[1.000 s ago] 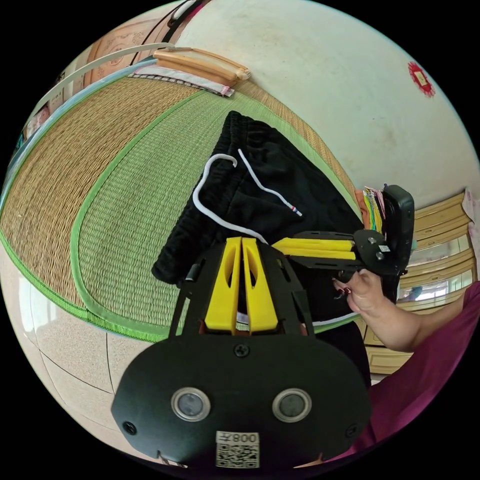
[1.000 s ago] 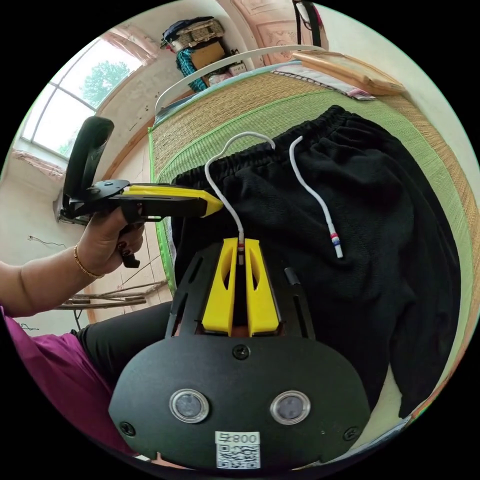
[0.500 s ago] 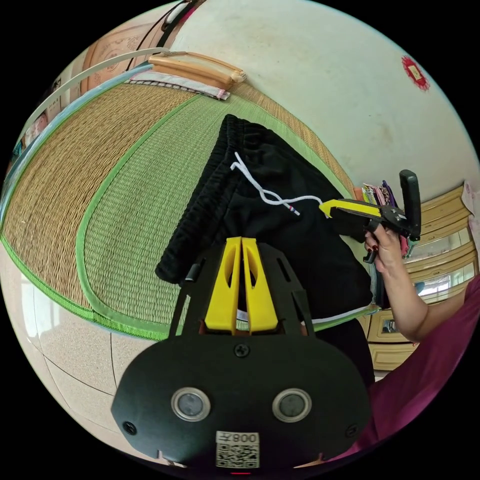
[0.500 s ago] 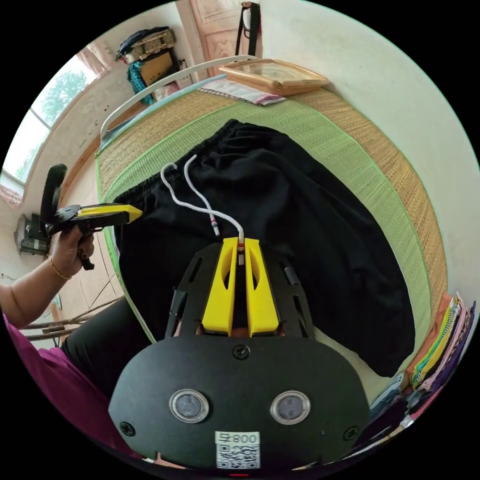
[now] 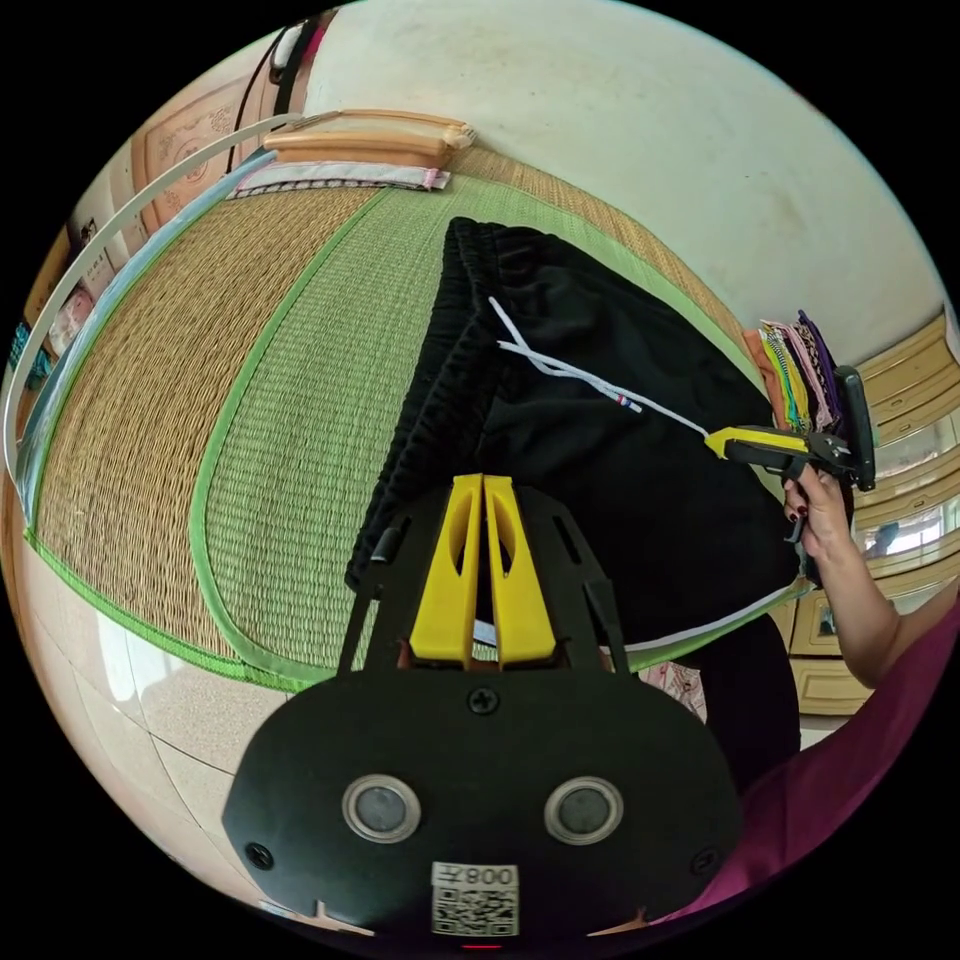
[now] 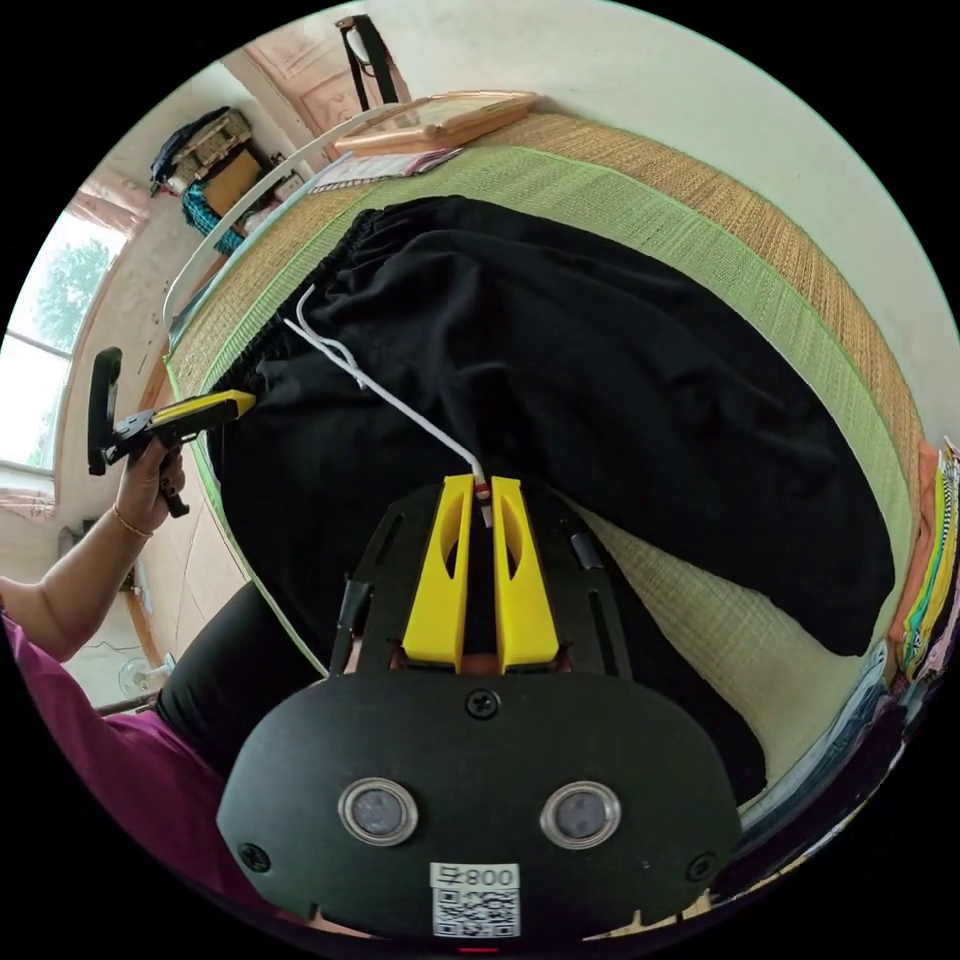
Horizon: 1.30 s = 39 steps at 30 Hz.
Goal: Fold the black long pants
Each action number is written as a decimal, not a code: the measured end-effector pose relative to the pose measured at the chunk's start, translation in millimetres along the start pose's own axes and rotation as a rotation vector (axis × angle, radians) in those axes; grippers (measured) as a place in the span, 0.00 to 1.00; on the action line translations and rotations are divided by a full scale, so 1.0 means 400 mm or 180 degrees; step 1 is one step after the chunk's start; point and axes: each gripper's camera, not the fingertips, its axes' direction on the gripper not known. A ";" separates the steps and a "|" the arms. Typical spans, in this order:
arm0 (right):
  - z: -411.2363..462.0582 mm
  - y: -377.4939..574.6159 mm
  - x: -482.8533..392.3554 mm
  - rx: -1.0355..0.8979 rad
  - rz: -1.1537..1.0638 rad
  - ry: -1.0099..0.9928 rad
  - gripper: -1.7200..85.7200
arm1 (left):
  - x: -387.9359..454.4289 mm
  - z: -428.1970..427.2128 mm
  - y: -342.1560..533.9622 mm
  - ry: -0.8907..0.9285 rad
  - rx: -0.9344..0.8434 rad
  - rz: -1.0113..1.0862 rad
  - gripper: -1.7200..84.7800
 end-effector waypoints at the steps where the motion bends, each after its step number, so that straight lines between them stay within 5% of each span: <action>1: 0.005 0.007 0.012 0.0061 0.0038 -0.0088 0.07 | 0.006 -0.006 -0.006 0.0008 -0.0008 -0.0012 0.02; 12: 0.085 0.103 0.086 0.0389 0.0216 -0.0296 0.09 | 0.079 -0.063 -0.068 -0.0078 -0.0069 -0.0021 0.02; 19: 0.282 0.204 -0.018 -0.0161 -0.0299 -0.0757 0.03 | 0.112 -0.093 -0.099 -0.0144 -0.0265 -0.0052 0.02; 33: 0.536 0.354 -0.114 -0.0130 -0.0521 0.0012 0.02 | 0.205 -0.158 -0.127 -0.0244 -0.0369 -0.0076 0.02; 39: 0.552 0.421 -0.010 0.0051 -0.0034 -0.0274 0.02 | 0.329 -0.219 -0.106 -0.0016 -0.0061 0.0149 0.02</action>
